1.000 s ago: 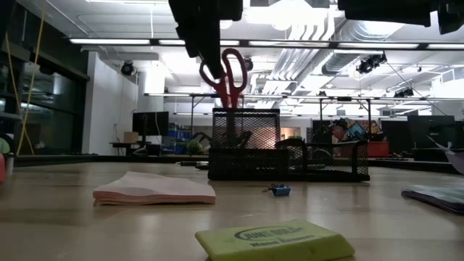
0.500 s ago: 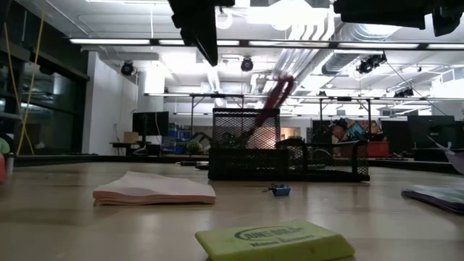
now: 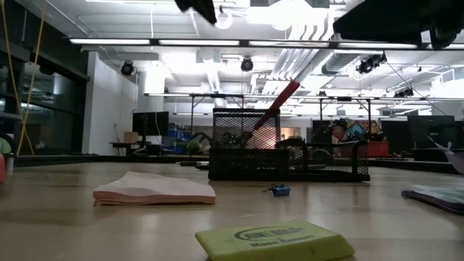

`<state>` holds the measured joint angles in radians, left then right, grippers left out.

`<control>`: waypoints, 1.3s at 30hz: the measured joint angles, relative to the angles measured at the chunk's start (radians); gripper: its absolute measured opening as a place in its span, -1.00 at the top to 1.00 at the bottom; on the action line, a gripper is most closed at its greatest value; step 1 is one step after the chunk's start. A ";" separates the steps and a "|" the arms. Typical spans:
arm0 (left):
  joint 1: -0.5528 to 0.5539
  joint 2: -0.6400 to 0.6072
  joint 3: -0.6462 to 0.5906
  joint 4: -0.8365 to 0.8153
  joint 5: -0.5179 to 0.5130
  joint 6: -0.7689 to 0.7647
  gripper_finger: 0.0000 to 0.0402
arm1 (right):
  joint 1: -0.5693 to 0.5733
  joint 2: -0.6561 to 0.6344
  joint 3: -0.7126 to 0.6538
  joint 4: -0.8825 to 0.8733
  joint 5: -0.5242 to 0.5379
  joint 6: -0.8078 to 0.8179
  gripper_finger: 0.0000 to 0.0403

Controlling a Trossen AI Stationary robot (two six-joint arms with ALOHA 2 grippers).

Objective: Pick and place office supplies into organizer
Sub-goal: Put the black pen into the black desk organizer

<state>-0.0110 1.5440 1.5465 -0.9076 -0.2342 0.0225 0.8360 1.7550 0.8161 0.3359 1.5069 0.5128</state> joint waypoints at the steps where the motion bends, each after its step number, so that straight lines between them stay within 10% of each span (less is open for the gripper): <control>1: -0.018 -0.010 -0.002 0.005 -0.010 0.000 -0.15 | 0.000 0.000 0.000 -0.013 0.000 0.008 0.45; 11: -0.225 -0.041 -0.054 0.039 -0.038 -0.020 0.00 | -0.006 0.000 0.000 -0.019 -0.016 -0.040 0.45; 21: -0.316 -0.205 -0.508 0.679 0.035 0.001 0.13 | -0.053 -0.057 0.000 -0.017 -0.191 -0.171 0.45; 39: -0.315 -0.235 -0.926 1.342 0.133 0.107 0.13 | -0.513 -0.586 0.001 -0.312 -0.841 -0.473 0.45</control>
<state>-0.3264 1.3094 0.6208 0.4339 -0.1015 0.1299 0.3234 1.1690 0.8169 0.0244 0.6657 0.0394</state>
